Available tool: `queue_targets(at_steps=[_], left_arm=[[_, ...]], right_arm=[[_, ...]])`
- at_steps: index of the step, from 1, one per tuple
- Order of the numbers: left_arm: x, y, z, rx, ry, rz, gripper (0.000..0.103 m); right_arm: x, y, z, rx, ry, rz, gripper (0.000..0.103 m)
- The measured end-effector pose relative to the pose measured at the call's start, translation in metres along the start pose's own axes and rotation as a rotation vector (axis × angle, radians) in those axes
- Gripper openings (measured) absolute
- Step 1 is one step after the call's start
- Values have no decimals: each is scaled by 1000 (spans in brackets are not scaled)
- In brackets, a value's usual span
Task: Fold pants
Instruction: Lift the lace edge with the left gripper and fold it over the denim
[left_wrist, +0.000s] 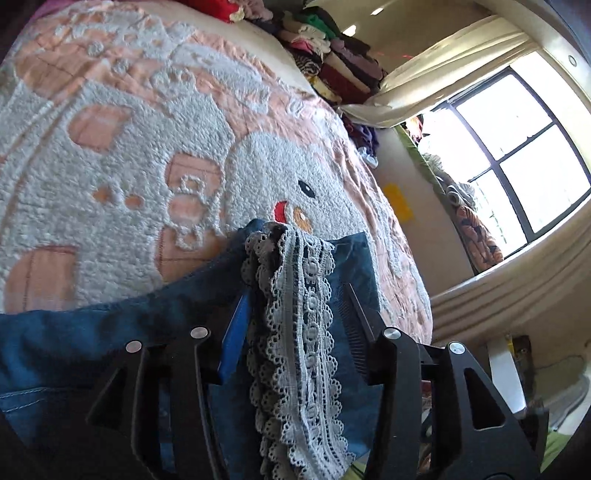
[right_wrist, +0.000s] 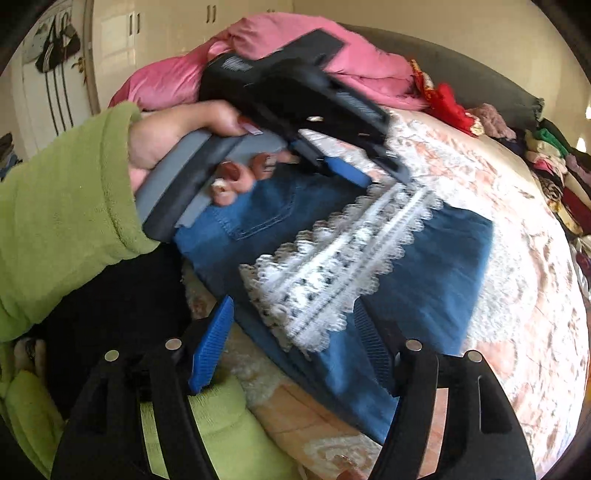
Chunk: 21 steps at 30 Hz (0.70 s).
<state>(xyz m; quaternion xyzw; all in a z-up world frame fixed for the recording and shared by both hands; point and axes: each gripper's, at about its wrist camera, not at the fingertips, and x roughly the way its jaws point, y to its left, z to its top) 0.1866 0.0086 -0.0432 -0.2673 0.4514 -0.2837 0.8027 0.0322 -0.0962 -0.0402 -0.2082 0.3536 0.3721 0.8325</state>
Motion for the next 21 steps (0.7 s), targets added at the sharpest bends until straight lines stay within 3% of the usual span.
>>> queue_targets(at_steps=[8,11,14,16,18,21], left_arm=[[21,-3,8,-7,31,36,43],[24,-5,11,-3,29,39,45],[27,-6,12,-6,23,54,44],[28,-8,13,0,11,84,32],[30,-9,14,-4,11,60,8],[30,-14,16,11,11,39,7]], right_arm=[[37,18,5,-67,56,-49,64],[44,12,2,-52,60,-89,49],[36,1,1,-8,34,-59,36],[30,-3,0,13,17,-25,31],[25,-5,-2,24,6,6,24],[15,-9,-4,47,-12,44,23]])
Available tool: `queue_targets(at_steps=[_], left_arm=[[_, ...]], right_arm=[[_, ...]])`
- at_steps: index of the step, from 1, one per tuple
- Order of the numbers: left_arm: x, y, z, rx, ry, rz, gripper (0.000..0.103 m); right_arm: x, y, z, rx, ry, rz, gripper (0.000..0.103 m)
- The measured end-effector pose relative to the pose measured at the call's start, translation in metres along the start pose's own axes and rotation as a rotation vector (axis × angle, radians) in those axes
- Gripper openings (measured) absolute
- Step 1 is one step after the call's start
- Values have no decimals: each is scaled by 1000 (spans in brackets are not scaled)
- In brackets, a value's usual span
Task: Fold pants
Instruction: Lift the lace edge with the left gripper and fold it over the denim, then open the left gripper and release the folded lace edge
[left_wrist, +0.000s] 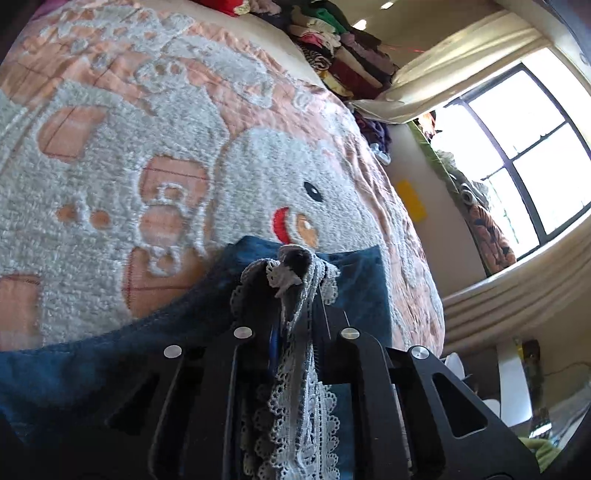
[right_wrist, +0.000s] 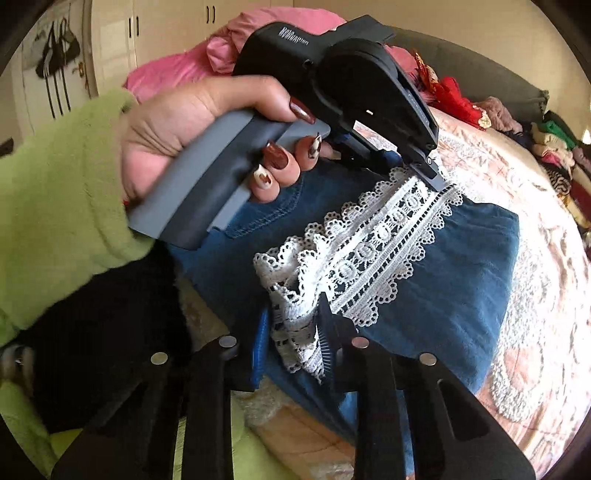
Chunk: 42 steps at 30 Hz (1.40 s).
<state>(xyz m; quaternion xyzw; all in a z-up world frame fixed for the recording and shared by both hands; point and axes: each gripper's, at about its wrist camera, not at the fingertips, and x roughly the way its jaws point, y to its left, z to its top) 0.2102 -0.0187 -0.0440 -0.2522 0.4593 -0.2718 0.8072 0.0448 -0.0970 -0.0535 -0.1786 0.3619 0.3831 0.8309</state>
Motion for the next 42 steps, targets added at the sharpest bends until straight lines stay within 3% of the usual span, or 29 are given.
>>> queue_targets(at_steps=[6,13,16,19,21,22,26,28,32,37,40,42], left_arm=[[-29,-11,-10,46,-68,1,6],[-42,21,-16,-18,-77,63,7],[-34,22,-16,10,-70,108,12],[-37,22,-16,14,-81,104,18],[-43,22,-15,21,-110,119,31],[-48,21,-15,28,-127,131,32],[-71,8,-18,99,-203,232,33],[-79,-3,-25,138,-209,241,33],[-81,-29,-52,233,-147,248,33],[-63,-45,-95,316,-1,274,37],[-51,-39,-102,315,62,337,59],[-44,-32,-101,295,90,370,61]], right_arm=[[-19,-11,5,38,-28,59,21],[-5,8,15,-60,17,67,21],[0,12,13,-80,29,63,27],[-12,6,12,-56,12,114,37],[-21,-1,14,-23,-16,153,46],[-28,-5,14,-7,-32,159,48],[-49,-34,12,73,-81,103,50],[-52,-51,6,114,-71,63,50],[-46,-77,-11,171,-4,-3,50],[-31,-81,-43,212,114,-49,50],[-37,-85,-50,241,95,-34,50],[-41,-85,-54,248,93,-33,50]])
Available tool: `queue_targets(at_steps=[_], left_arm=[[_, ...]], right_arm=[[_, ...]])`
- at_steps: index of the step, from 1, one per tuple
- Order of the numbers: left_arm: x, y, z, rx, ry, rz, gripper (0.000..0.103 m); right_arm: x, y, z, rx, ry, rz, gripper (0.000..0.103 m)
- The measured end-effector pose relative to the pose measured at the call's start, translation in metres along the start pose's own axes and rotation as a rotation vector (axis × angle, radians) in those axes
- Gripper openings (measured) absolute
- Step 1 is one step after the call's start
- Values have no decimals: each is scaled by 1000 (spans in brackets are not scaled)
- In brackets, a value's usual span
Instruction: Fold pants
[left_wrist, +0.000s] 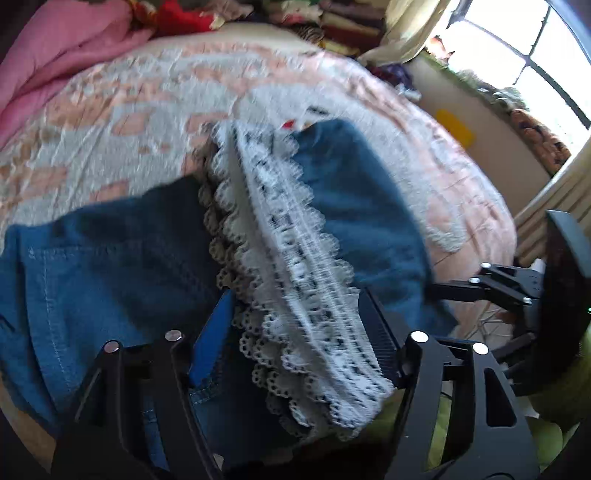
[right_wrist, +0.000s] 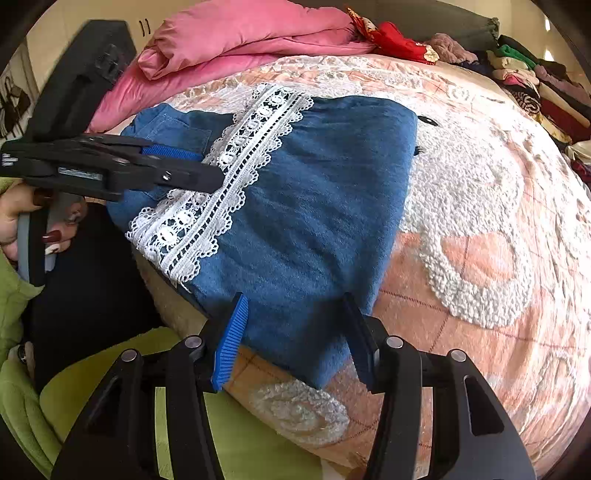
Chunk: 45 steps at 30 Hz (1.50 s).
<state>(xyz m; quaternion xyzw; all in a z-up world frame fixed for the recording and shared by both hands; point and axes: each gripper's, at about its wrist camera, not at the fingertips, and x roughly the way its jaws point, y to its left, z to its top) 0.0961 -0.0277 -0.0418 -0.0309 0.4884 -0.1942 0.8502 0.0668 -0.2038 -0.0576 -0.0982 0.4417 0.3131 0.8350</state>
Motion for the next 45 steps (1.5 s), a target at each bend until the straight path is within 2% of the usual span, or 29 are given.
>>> queue_targets(at_steps=[2,4,5,6,10,12,14,17,22,24,29,33,37,38,39,40,41,43,44,45], left_arm=[[-2,2,-1,1,-3,15,61],[-12,-1,-2,10,-42,23,62],[-17,-2,-3,11,-55,25,66],[-23,-3,-3,8,-71,31,72],[-38,-7,-4,-2,-103,38,82],[-42,-11,-3,-3,-113,50,92],[-46,-15,-1,3,-119,69,93],[-53,-18,-1,5,-133,84,93],[-66,-22,-6,5,-153,107,93],[-72,-23,-8,8,-166,103,93],[-78,-24,-13,0,-174,94,93],[-72,-29,-19,2,-143,80,93],[-61,-38,-22,21,-111,42,93],[-58,-41,-23,26,-104,34,93],[-53,-43,-23,28,-91,26,93],[-50,-46,-24,29,-81,18,93],[-47,-47,-26,33,-75,12,91],[-41,-53,-27,53,-61,-3,81],[-39,-53,-27,56,-57,-8,67],[-35,-54,-27,59,-48,-16,54]], right_arm=[[-5,0,-1,1,0,2,51],[-13,-3,-2,17,-10,15,50],[-13,-3,-1,27,-18,23,52],[-18,-5,-1,38,-29,31,59],[-34,-10,0,54,-77,16,62],[-42,-13,2,65,-106,10,71],[-49,-14,6,72,-133,-1,72],[-60,-13,10,73,-162,-20,79],[-67,-16,25,72,-200,-40,81],[-68,-16,30,68,-208,-47,87],[-70,-16,42,48,-223,-61,87],[-67,-17,54,29,-224,-77,87],[-58,-22,65,26,-218,-55,86],[-54,-22,69,19,-215,-56,81],[-50,-22,73,15,-209,-61,72],[-45,-22,77,11,-197,-58,70],[-42,-23,80,10,-192,-52,66],[-33,-25,86,8,-182,-41,57],[-27,-25,91,6,-170,-33,50],[-24,-26,94,4,-166,-28,49]])
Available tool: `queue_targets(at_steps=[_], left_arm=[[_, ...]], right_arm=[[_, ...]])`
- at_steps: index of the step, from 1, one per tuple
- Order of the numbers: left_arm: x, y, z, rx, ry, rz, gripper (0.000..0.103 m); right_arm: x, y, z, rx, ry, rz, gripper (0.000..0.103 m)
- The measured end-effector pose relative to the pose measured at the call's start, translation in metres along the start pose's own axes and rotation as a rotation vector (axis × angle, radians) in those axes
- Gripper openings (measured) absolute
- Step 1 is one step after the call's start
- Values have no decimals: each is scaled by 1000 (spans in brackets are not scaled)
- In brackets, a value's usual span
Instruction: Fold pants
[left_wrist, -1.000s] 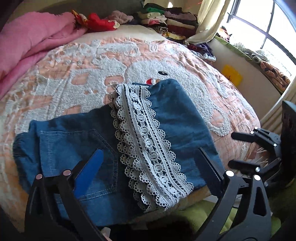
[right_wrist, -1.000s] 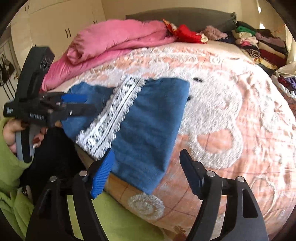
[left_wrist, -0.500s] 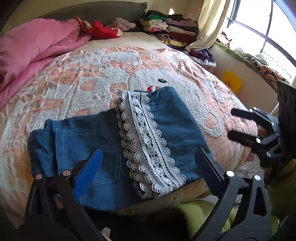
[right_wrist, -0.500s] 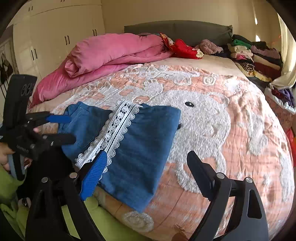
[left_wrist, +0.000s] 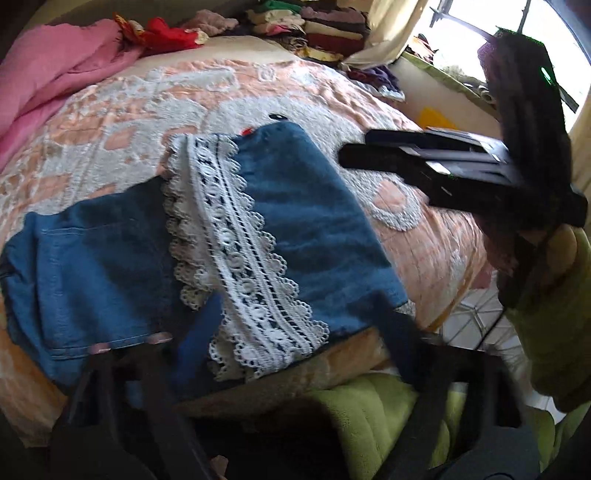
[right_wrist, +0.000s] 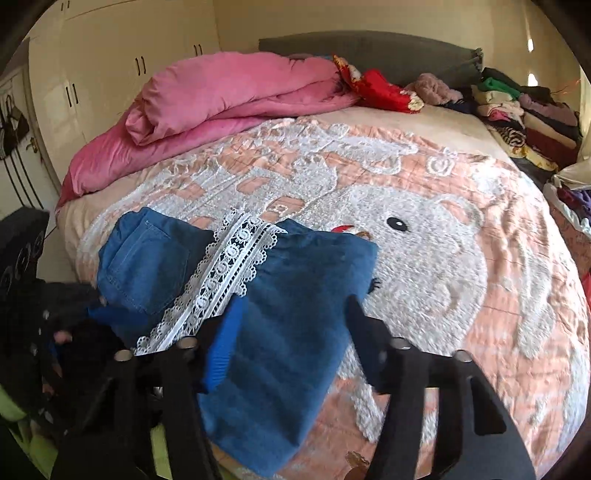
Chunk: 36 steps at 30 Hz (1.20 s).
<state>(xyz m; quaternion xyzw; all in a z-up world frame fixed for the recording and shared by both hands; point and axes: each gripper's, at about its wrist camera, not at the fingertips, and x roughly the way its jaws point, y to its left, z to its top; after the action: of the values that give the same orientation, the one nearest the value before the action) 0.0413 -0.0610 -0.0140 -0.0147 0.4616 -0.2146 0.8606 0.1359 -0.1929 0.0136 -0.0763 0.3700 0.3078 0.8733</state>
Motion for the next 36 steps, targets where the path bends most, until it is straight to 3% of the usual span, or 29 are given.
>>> queue_targets(at_steps=[2,6,11,17,21,25,31,36], left_arm=[[10,0,-2,2,29,-6,49],[30,5,-8,-13,89,1,49],[33,9,-7,-26,87,-16,49],[33,12,-7,-38,80,-34,49],[33,12,-5,-45,76,-45,49],[28,11,-6,-46,68,-49,50],[11,14,-3,-39,25,-23,61],[-6,19,-1,-43,-15,26,74]], right_arm=[[11,-1,6,0,14,13,46],[39,0,18,-5,48,37,43],[77,0,27,-14,95,25,43],[115,-18,35,19,143,-45,31],[123,-27,42,47,139,-66,31],[117,-33,46,79,125,-54,31],[74,-36,43,90,56,-49,34],[34,-38,42,116,-9,-15,59]])
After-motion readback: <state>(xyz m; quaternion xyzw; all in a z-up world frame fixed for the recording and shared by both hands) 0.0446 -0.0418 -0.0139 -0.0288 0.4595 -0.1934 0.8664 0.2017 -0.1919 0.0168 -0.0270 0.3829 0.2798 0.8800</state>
